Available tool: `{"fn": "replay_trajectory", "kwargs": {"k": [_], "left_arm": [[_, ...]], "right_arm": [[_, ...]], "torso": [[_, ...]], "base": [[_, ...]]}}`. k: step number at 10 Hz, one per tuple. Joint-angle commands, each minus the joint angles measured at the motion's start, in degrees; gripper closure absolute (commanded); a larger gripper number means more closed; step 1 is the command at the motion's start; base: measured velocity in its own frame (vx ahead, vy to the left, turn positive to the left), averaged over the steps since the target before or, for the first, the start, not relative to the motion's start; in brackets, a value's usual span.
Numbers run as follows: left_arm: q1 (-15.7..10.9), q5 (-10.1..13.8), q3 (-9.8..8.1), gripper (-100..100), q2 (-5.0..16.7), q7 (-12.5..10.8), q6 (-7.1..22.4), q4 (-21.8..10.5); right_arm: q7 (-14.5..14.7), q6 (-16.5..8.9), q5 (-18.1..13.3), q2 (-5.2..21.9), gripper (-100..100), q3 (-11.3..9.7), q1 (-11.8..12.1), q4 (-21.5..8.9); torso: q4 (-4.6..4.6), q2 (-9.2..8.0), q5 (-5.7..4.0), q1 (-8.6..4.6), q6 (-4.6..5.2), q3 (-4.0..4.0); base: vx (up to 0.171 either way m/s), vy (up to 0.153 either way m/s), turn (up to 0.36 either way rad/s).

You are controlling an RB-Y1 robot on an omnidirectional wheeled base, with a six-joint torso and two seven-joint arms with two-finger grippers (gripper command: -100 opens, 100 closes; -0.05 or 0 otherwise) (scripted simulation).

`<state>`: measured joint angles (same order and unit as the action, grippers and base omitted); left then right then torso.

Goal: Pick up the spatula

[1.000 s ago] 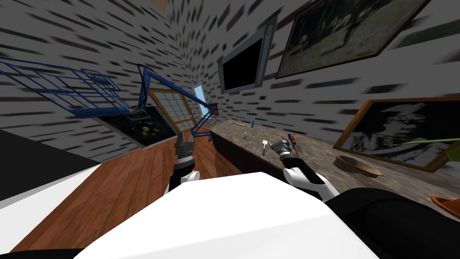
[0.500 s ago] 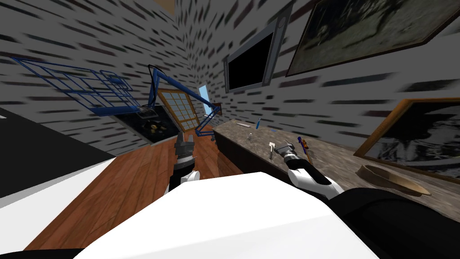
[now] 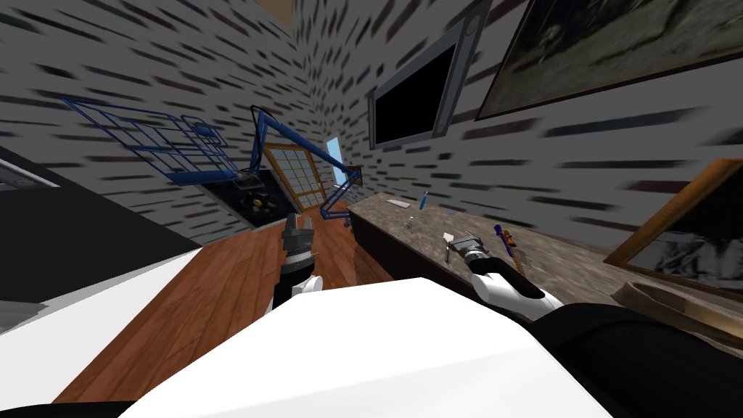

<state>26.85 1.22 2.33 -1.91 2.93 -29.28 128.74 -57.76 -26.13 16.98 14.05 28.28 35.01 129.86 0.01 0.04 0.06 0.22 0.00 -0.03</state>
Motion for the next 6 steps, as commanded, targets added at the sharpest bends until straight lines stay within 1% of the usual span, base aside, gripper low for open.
{"fn": "replay_trajectory", "kwargs": {"k": [1, 2, 3, 4, 5, 6], "left_arm": [[0.0, 0.0, 0.0, 0, 0.0, 0.0, 0.0, 0.0], [0.0, 0.0, 0.0, 0, 0.0, 0.0, 0.0, 0.0], [0.0, 0.0, -0.01, 0, 0.0, 0.0, 0.0, 0.0], [0.0, 0.0, 0.0, 0, 0.0, 0.0, 0.0, 0.0], [0.0, 0.0, -0.01, 0, 0.0, 0.0, 0.0, 0.0], [0.0, 0.0, 0.0, 0, 0.0, 0.0, 0.0, 0.0]], "right_arm": [[-2.8, -2.9, 0.5, -0.1, -100, 1.0, 0.2, 0.3], [-2.8, -3.4, 0.5, -0.1, -100, 1.0, 0.2, 0.3], [-5.4, -5.5, 1.7, 0.1, -100, 2.9, 0.4, -0.1], [-6.7, -7.4, 1.7, 0.1, -100, 2.9, 0.4, -0.1], [-8.4, -8.9, 2.8, 0.2, -100, 4.7, 0.4, -0.4], [-10.0, -10.6, 2.8, 0.2, -100, 4.7, 0.4, -0.4]], "torso": [[0.0, 0.0, 0.0, 0.0, 0.0, 0.0], [0.0, 0.01, 0.01, 0.0, 0.03, -0.01], [0.0, -0.03, -0.01, -0.09, 0.04, 0.02], [0.0, 0.0, -0.01, -0.06, 0.0, 0.0], [0.01, 0.02, -0.01, -0.06, 0.04, -0.01], [0.01, 0.06, 0.0, -0.02, 0.01, -0.03]], "base": [[0.045, 0.055, 0.099], [0.03, 0.021, -0.011], [0.044, 0.04, 0.168], [0.049, 0.04, 0.083], [0.058, 0.051, 0.15], [0.049, 0.041, 0.087]]}}
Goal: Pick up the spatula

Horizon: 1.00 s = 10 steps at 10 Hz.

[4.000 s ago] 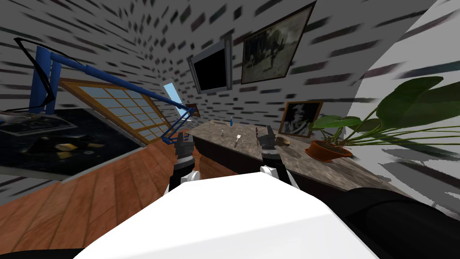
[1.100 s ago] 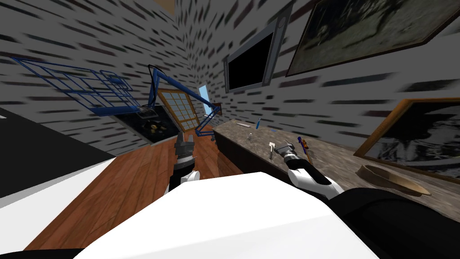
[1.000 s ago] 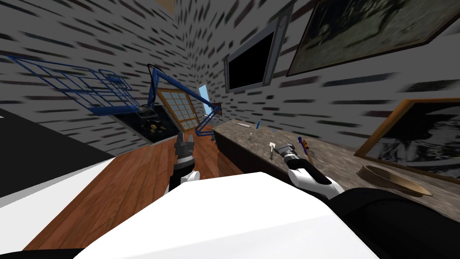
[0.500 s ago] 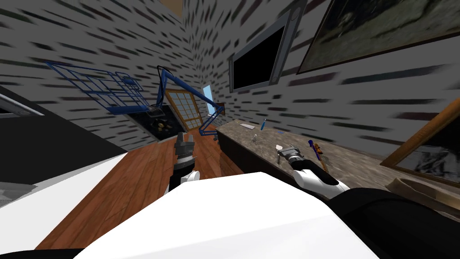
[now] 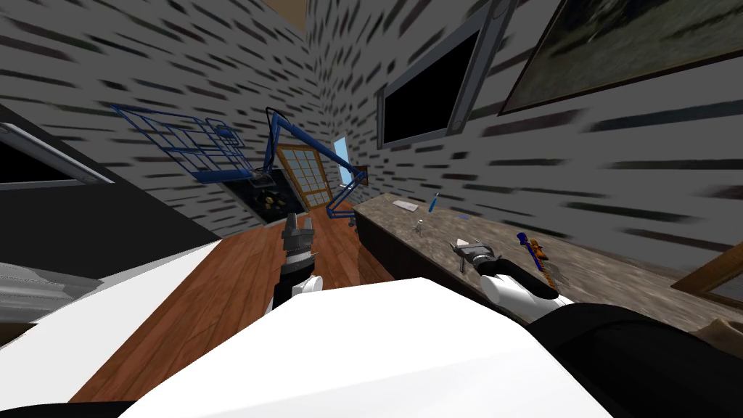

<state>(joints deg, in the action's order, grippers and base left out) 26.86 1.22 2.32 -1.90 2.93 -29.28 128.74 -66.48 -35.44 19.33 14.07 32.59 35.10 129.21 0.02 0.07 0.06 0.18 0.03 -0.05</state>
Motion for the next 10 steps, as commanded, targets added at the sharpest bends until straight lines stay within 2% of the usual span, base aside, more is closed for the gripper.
{"fn": "replay_trajectory", "kwargs": {"k": [1, 2, 3, 4, 5, 6, 7, 10], "left_arm": [[0.0, 0.0, 0.0, 0, 0.0, 0.0, 0.0, 0.0], [0.0, 0.0, 0.0, 0, 0.0, 0.0, 0.0, 0.0], [0.0, 0.0, 0.0, 0, 0.0, 0.0, 0.0, 0.0], [0.0, 0.0, 0.0, 0, 0.0, 0.0, 0.0, 0.0], [0.0, 0.0, 0.0, 0, 0.0, 0.0, 0.0, 0.0], [0.0, 0.0, 0.0, 0, 0.0, 0.0, 0.0, 0.0], [0.0, 0.0, 0.0, 0, 0.0, 0.0, 0.0, 0.0], [0.0, 0.0, 0.0, 0, 0.0, 0.0, 0.0, 0.0]], "right_arm": [[-1.8, -2.0, 0.4, 0.1, -100, 0.4, 0.3, 0.2], [-4.0, -4.2, 1.4, 0.2, -100, 2.1, 0.4, -0.2], [-5.4, -5.6, 1.4, 0.2, -100, 2.1, 0.4, -0.2], [-5.5, -6.0, 1.4, 0.2, -100, 2.1, 0.4, -0.2], [-8.0, -8.1, 2.4, 0.2, -100, 3.6, 0.3, -0.6], [-9.1, -9.7, 2.4, 0.2, -100, 3.6, 0.3, -0.6], [-10.9, -11.3, 3.2, 0.2, -100, 5.0, 0.3, -1.0], [-16.0, -16.8, 4.0, 0.2, -100, 6.3, 0.1, -1.4]], "torso": [[0.0, 0.0, 0.0, 0.0, 0.0, 0.0], [-0.02, -0.08, -0.01, -0.07, 0.01, 0.04], [-0.01, -0.03, -0.02, -0.08, -0.02, 0.02], [-0.01, -0.04, -0.02, -0.09, 0.0, 0.02], [-0.02, -0.12, -0.02, -0.11, 0.02, 0.07], [-0.03, -0.1, -0.02, -0.09, -0.02, 0.06], [-0.02, -0.08, -0.03, -0.11, 0.01, 0.04], [-0.01, -0.05, -0.04, -0.18, 0.0, 0.03]], "base": [[0.026, 0.016, -0.012], [0.045, 0.022, 0.141], [0.043, 0.018, 0.097], [0.017, 0.008, -0.008], [0.029, 0.017, 0.174], [0.035, 0.012, 0.066], [0.046, 0.01, 0.107], [0.037, -0.004, 0.088]]}}
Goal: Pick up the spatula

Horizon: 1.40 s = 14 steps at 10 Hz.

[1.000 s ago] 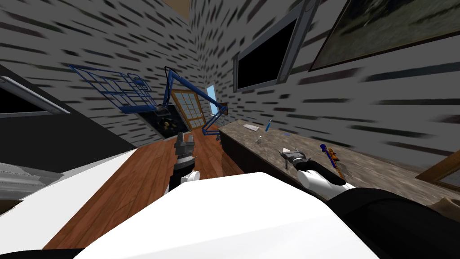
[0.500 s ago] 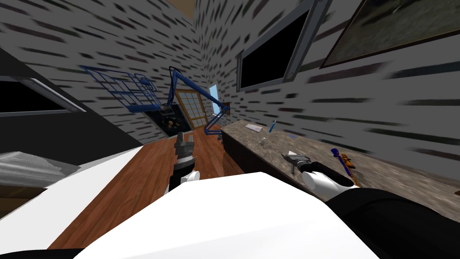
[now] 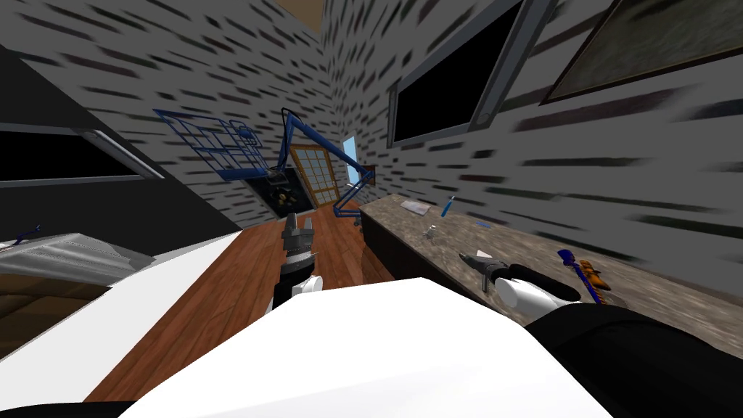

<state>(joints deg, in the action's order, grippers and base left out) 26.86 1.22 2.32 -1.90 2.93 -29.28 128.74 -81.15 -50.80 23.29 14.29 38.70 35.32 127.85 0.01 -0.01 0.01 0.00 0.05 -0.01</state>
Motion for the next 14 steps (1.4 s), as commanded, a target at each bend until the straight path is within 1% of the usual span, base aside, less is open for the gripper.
{"fn": "replay_trajectory", "kwargs": {"k": [1, 2, 3, 4, 5, 6, 7, 8, 9, 10, 11, 12, 13, 14], "left_arm": [[0.0, 0.0, 0.0, 0, 0.0, 0.0, 0.0, 0.0], [0.0, 0.0, 0.0, 0, 0.0, 0.0, 0.0, 0.0], [0.0, 0.0, 0.0, 0, 0.0, 0.0, 0.0, 0.0], [0.0, 0.0, 0.0, 0, 0.0, 0.0, 0.0, 0.0], [0.0, 0.0, 0.0, 0, 0.0, 0.0, 0.0, 0.0], [0.0, 0.0, 0.0, 0, 0.0, 0.0, 0.0, 0.0], [0.0, 0.0, 0.0, 0, 0.0, 0.0, 0.0, 0.0], [0.0, 0.0, 0.0, 0, 0.0, 0.0, 0.0, 0.0], [0.0, 0.0, 0.0, 0, 0.0, 0.0, 0.0, 0.0], [0.0, 0.0, 0.0, 0, 0.0, 0.0, 0.0, 0.0], [0.0, 0.0, 0.0, 0, 0.0, 0.0, 0.0, 0.0], [0.0, 0.0, 0.0, 0, 0.0, 0.0, 0.0, 0.0], [0.0, 0.0, 0.0, 0, 0.0, 0.0, 0.0, 0.0], [0.0, 0.0, 0.0, 0, 0.0, 0.0, 0.0, 0.0]], "right_arm": [[-1.3, -2.1, 0.1, 0.0, -100, 0.2, -0.1, 0.0], [-3.8, -4.1, 0.7, 0.1, -100, 1.3, -0.3, -0.4], [-4.5, -5.8, 0.7, 0.1, -100, 1.3, -0.3, -0.4], [-6.6, -7.4, 1.3, 0.1, -100, 2.4, -0.5, -0.7], [-7.7, -9.1, 1.3, 0.1, -100, 2.4, -0.5, -0.7], [-7.7, -9.3, 1.3, 0.1, -100, 2.4, -0.5, -0.7], [-10.2, -11.5, 1.8, 0.2, -100, 3.3, -0.7, -1.0], [-10.6, -12.8, 1.8, 0.2, -100, 3.3, -0.7, -1.0], [-12.9, -14.6, 2.3, 0.3, -100, 4.2, -0.9, -1.3], [-13.5, -16.1, 2.3, 0.3, -100, 4.2, -0.9, -1.3], [-15.7, -17.9, 2.6, 0.4, -100, 4.9, -1.2, -1.6], [-16.1, -19.2, 2.6, 0.4, -100, 4.9, -1.2, -1.6], [-18.5, -21.2, 3.0, 0.5, -100, 5.7, -1.4, -1.8], [-18.7, -22.3, 3.0, 0.5, -100, 5.7, -1.4, -1.8]], "torso": [[0.0, 0.0, 0.0, 0.0, 0.0, 0.0], [-0.01, -0.06, 0.0, 0.02, 0.01, 0.04], [-0.02, -0.06, 0.0, -0.01, -0.02, 0.04], [-0.02, -0.06, -0.01, -0.03, 0.01, 0.04], [-0.01, -0.04, -0.01, -0.07, -0.01, 0.03], [-0.01, -0.06, -0.02, -0.08, 0.01, 0.03], [-0.02, -0.09, -0.01, -0.03, 0.01, 0.05], [-0.02, -0.09, -0.01, -0.04, -0.01, 0.06], [-0.02, -0.1, -0.01, -0.08, 0.01, 0.06], [-0.02, -0.09, -0.03, -0.15, 0.0, 0.06], [-0.03, -0.11, -0.03, -0.14, 0.01, 0.06], [-0.03, -0.11, -0.03, -0.16, 0.0, 0.07], [-0.03, -0.12, -0.03, -0.13, 0.02, 0.07], [-0.03, -0.15, -0.04, -0.18, 0.01, 0.09]], "base": [[0.01, -0.003, 0.004], [0.015, -0.009, 0.114], [0.019, -0.019, 0.074], [0.021, -0.025, 0.101], [0.017, -0.027, 0.059], [0.007, -0.013, -0.009], [0.006, -0.017, 0.088], [0.006, -0.031, 0.062], [0.007, -0.048, 0.089], [0.004, -0.045, 0.058], [0.002, -0.051, 0.076], [0.001, -0.041, 0.043], [-0.007, -0.056, 0.071], [-0.011, -0.05, 0.044]]}}
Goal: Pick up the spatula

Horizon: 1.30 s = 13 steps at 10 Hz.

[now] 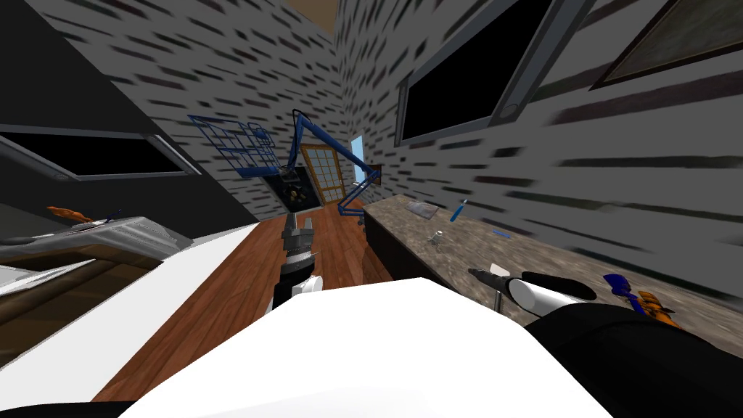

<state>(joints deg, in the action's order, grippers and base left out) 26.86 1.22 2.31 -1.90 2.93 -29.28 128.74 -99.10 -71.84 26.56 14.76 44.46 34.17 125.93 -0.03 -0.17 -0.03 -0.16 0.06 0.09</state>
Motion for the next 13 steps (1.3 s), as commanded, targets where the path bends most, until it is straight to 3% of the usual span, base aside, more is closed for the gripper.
{"fn": "replay_trajectory", "kwargs": {"k": [1, 7, 8, 11, 13], "left_arm": [[0.0, 0.0, 0.0, 0, 0.0, 0.0, 0.0, 0.0], [0.0, 0.0, 0.0, 0, 0.0, 0.0, 0.0, 0.0], [0.0, 0.0, 0.0, 0, 0.0, 0.0, 0.0, 0.0], [0.0, 0.0, 0.0, 0, 0.0, 0.0, 0.0, 0.0], [0.0, 0.0, 0.0, 0, 0.0, 0.0, 0.0, 0.0]], "right_arm": [[-2.9, -2.9, -0.1, 0.0, -100, 0.6, -0.5, 0.0], [-9.4, -11.5, 0.5, 0.0, -100, 2.2, -1.3, -0.4], [-9.4, -11.7, 0.5, 0.0, -100, 2.2, -1.3, -0.4], [-14.1, -17.2, 0.9, 0.1, -100, 3.0, -2.0, -0.8], [-15.3, -19.0, 1.0, 0.2, -100, 3.1, -2.2, -0.9]], "torso": [[0.0, 0.0, 0.0, 0.0, 0.0, 0.0], [0.0, -0.02, 0.0, -0.01, 0.01, 0.01], [0.0, -0.02, -0.01, -0.03, 0.0, 0.01], [0.0, -0.01, -0.01, -0.07, 0.0, 0.01], [0.0, -0.01, -0.01, -0.02, 0.01, 0.01]], "base": [[-0.013, -0.055, 0.07], [-0.015, -0.051, 0.044], [-0.014, -0.046, 0.031], [-0.016, -0.068, 0.06], [-0.011, -0.044, 0.026]]}}
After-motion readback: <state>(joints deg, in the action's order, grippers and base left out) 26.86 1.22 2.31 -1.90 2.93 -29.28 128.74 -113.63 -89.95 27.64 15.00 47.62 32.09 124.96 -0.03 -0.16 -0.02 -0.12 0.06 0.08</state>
